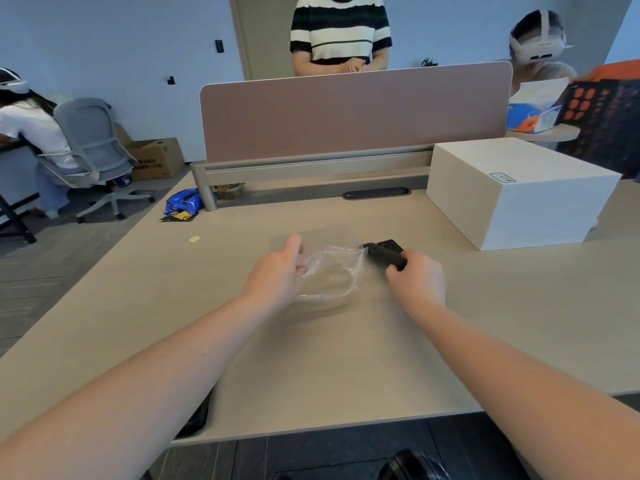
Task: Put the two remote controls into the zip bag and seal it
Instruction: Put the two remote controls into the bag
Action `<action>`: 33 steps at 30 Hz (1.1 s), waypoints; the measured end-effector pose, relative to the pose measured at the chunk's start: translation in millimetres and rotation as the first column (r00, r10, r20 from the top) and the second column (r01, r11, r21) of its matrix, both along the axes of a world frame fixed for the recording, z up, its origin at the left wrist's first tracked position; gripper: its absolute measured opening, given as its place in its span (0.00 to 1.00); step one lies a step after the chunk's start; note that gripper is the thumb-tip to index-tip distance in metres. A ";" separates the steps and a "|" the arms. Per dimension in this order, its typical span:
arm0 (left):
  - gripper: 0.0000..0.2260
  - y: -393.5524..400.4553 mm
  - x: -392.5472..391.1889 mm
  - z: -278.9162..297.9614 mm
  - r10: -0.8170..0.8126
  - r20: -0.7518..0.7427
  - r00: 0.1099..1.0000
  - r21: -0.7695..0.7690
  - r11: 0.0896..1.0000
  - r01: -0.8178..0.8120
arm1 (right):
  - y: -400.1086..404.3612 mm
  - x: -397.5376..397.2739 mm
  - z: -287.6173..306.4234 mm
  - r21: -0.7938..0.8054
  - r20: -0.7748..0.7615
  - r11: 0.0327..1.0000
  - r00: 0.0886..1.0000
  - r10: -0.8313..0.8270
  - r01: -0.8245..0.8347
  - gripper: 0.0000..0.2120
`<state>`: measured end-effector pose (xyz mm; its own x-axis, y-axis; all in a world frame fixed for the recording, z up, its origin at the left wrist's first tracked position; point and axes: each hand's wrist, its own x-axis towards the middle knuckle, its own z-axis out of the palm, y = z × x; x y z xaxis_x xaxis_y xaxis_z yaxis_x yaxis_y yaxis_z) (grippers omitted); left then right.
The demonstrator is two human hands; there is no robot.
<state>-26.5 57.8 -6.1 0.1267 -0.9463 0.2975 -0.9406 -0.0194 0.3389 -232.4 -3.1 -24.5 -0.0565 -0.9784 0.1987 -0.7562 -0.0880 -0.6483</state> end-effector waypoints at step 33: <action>0.09 6.0 -33.7 8.4 -0.046 -0.063 0.997 0.001 0.999 0.046 | 35.0 51.6 -11.8 -0.141 0.051 0.915 0.920 0.389 -0.379 0.08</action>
<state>-60.1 63.8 2.3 0.1013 -0.9522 0.2881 -0.9173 0.0227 0.3976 -180.8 32.0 -36.2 0.2984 -0.8948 0.3320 -0.5965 -0.4464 -0.6670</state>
